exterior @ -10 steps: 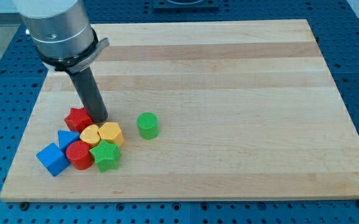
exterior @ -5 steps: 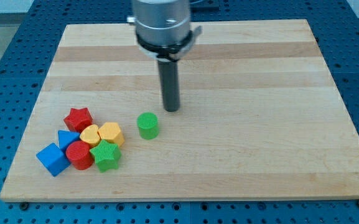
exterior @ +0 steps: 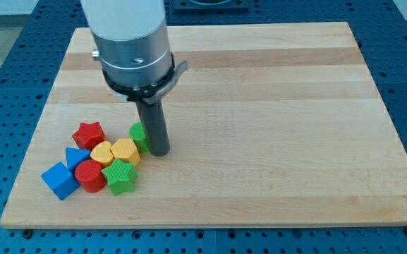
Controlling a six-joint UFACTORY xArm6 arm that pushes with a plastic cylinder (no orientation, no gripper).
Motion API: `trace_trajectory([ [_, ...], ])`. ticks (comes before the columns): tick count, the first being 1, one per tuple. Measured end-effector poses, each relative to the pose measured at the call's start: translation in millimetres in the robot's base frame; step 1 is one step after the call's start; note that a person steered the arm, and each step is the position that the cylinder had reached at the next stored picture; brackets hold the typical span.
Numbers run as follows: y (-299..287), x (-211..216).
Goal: Slide the green circle to the top of the yellow blocks
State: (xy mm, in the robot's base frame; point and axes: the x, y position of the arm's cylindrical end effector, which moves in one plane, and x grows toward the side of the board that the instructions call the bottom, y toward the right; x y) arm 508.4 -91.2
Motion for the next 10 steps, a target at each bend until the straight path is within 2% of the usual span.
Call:
trace_trajectory([
  [2, 2.2, -3.2],
  [5, 13.8, -44.8],
  [6, 12.0, -45.4],
  [10, -34.7, -45.1],
])
